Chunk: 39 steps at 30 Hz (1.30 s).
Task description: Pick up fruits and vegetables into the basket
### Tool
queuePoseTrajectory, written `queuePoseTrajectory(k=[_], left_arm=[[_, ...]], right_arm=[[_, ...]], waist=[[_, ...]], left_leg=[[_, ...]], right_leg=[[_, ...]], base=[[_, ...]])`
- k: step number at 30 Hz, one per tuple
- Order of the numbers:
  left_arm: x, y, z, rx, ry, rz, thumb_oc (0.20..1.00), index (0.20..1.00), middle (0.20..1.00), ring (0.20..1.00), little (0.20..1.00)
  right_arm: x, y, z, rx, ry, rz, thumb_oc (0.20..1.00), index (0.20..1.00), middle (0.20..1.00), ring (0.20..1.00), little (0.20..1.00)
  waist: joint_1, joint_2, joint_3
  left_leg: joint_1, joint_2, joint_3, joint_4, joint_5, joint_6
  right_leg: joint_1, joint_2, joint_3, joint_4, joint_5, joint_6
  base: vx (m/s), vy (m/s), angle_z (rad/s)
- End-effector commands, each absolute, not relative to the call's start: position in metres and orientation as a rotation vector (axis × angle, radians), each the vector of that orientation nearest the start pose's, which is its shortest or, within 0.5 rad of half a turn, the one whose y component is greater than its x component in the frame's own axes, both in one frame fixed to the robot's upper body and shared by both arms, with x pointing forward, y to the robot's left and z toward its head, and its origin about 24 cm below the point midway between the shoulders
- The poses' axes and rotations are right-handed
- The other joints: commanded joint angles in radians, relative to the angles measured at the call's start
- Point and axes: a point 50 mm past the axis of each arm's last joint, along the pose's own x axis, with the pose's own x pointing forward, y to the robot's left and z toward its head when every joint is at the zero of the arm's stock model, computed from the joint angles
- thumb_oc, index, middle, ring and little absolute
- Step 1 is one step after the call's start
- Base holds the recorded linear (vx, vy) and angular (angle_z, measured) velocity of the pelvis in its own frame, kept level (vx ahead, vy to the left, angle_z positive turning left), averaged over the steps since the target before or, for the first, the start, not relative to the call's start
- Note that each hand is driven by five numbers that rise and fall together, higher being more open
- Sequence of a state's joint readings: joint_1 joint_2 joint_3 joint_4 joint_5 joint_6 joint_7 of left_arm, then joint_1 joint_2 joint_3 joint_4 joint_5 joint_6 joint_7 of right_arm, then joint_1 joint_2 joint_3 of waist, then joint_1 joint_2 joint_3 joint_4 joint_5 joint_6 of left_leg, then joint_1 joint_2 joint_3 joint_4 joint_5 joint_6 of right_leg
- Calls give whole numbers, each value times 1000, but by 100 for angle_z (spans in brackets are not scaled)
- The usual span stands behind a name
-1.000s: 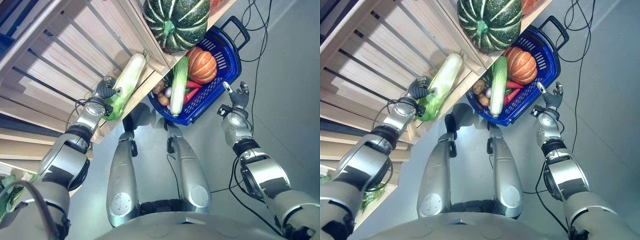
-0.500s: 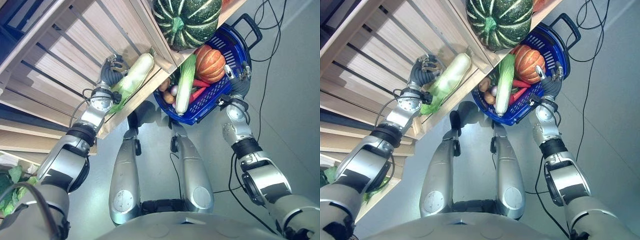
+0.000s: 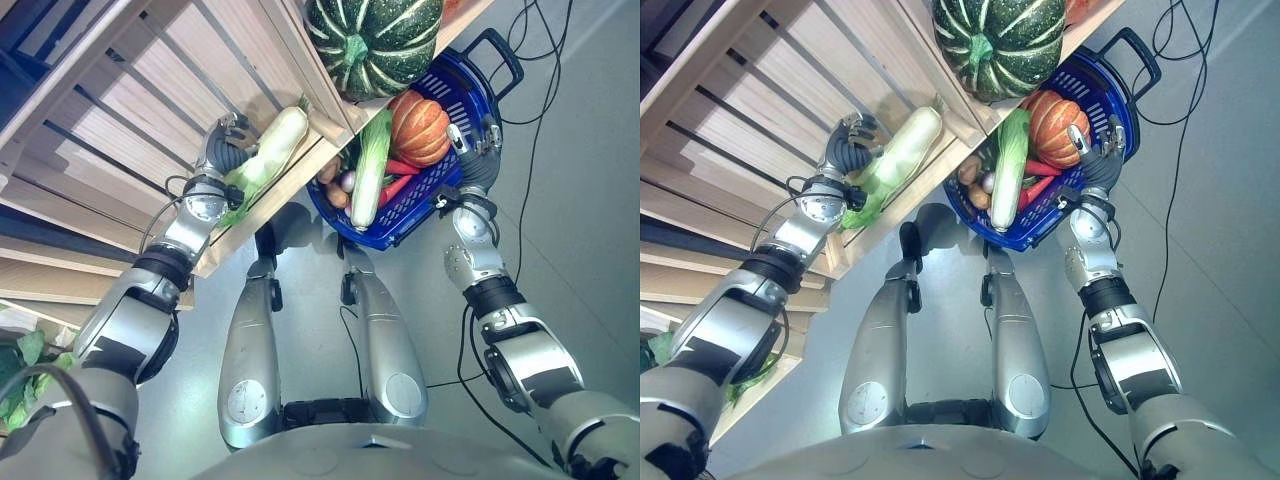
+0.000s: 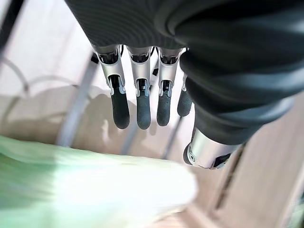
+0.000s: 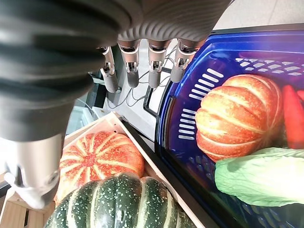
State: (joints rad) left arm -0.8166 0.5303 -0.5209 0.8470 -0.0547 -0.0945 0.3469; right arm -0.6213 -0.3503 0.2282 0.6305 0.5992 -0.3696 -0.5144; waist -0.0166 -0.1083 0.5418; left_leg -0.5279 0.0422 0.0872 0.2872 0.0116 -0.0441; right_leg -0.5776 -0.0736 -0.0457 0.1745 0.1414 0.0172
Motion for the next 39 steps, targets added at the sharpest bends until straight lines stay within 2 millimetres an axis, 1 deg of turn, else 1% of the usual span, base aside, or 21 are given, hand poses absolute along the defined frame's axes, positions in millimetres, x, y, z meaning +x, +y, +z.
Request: queuePoseTrajectory(k=[1,4,8,13,17,21,24,25,28,34,39], left_arm=[[386,215,115,853,-49,195,1000,1000,1000,1000,1000],[386,222,107,890,10,214,1000,1000,1000,1000,1000],[386,235,95,933,99,239,1000,1000,1000,1000,1000],[386,245,93,958,165,265,1000,1000,1000,1000,1000],[387,250,93,969,213,260,1000,1000,1000,1000,1000],[386,252,89,987,260,233,1000,1000,1000,1000,1000],[386,253,88,988,287,208,1000,1000,1000,1000,1000],[386,251,87,986,295,187,1000,1000,1000,1000,1000],[388,247,87,993,311,143,1000,1000,1000,1000,1000],[388,237,81,1028,346,25,1000,1000,1000,1000,1000],[388,232,77,1060,365,-13,1000,1000,1000,1000,1000]], right_arm=[[353,-215,128,157,-313,-407,1000,1000,1000,1000,1000],[356,-218,116,152,-234,-451,1000,1000,1000,1000,1000],[355,-244,81,177,-79,-556,1000,1000,1000,1000,1000],[349,-261,55,135,58,-623,1000,1000,1000,1000,1000],[344,-269,42,115,125,-639,1000,1000,1000,1000,1000],[341,-272,37,102,147,-638,1000,1000,1000,1000,1000],[342,-271,38,94,147,-624,1000,1000,1000,1000,1000],[342,-270,37,92,148,-619,1000,1000,1000,1000,1000],[345,-268,40,87,139,-607,1000,1000,1000,1000,1000],[348,-261,43,94,125,-595,1000,1000,1000,1000,1000],[351,-257,47,98,111,-585,1000,1000,1000,1000,1000]], waist=[[-21,66,-22],[-28,59,-22],[-34,50,-22],[-43,42,-22],[-51,39,-22],[-56,38,-22],[-61,36,-22],[-63,35,-22],[-67,33,-22],[-69,32,-22],[-69,28,-22]], left_leg=[[9,-27,-36,-104,24,-10],[7,-22,-29,-102,24,-12],[1,-14,-22,-95,19,-11],[-22,-7,-17,-81,19,-8],[-34,-6,-17,-74,18,-7],[-39,-6,-15,-66,12,-7],[-48,-4,-14,-63,15,-6],[-47,-4,-13,-58,9,-7],[-54,-2,-12,-57,14,-9],[-60,-3,-12,-55,10,-8],[-65,-4,-14,-47,3,-9]], right_leg=[[30,22,-81,85,-137,56],[25,26,-76,89,-137,55],[17,36,-66,97,-142,52],[-4,47,-52,101,-134,46],[-17,55,-42,106,-132,42],[-23,59,-35,112,-137,41],[-32,61,-33,114,-132,41],[-32,62,-31,118,-137,41],[-39,62,-29,117,-132,40],[-46,67,-27,118,-132,40],[-50,68,-27,120,-132,41]], base=[[0,0,0],[6,0,-1],[8,-1,-1],[4,-1,-1],[6,5,-5],[10,9,-6],[8,12,-5],[13,18,-5],[1,5,-1],[0,0,0],[0,0,0]])
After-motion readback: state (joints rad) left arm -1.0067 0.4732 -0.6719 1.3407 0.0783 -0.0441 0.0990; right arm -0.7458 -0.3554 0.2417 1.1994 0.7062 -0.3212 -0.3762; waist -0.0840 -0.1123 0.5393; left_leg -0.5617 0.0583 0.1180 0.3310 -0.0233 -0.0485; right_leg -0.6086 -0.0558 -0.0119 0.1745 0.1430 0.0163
